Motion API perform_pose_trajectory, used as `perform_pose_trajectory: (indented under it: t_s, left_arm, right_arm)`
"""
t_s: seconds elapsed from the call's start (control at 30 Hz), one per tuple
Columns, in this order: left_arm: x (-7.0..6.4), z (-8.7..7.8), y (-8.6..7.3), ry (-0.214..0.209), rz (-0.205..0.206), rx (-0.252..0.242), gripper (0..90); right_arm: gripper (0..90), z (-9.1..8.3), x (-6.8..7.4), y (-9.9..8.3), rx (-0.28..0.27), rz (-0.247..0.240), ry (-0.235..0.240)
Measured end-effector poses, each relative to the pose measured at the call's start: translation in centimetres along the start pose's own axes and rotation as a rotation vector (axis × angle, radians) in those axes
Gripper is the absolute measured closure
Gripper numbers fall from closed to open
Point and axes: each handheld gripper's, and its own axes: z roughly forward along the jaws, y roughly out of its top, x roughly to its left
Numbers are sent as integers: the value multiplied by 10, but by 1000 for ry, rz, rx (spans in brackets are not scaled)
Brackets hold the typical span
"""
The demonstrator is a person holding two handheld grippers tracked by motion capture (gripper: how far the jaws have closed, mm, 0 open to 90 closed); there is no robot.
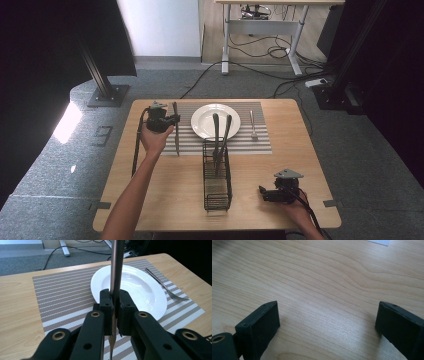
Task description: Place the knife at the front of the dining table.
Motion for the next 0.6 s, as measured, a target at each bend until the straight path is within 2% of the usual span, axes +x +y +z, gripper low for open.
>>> perform_pose_trajectory:
  t_s: [0.33,0.6]
  left_arm:
    - [1,5,-3,22,4,-14,838]
    - [11,14,-2,23,-35,-16,837]
  right_arm:
    - [60,0,0,0,-1,0,1]
    - [59,0,0,0,-1,0,1]
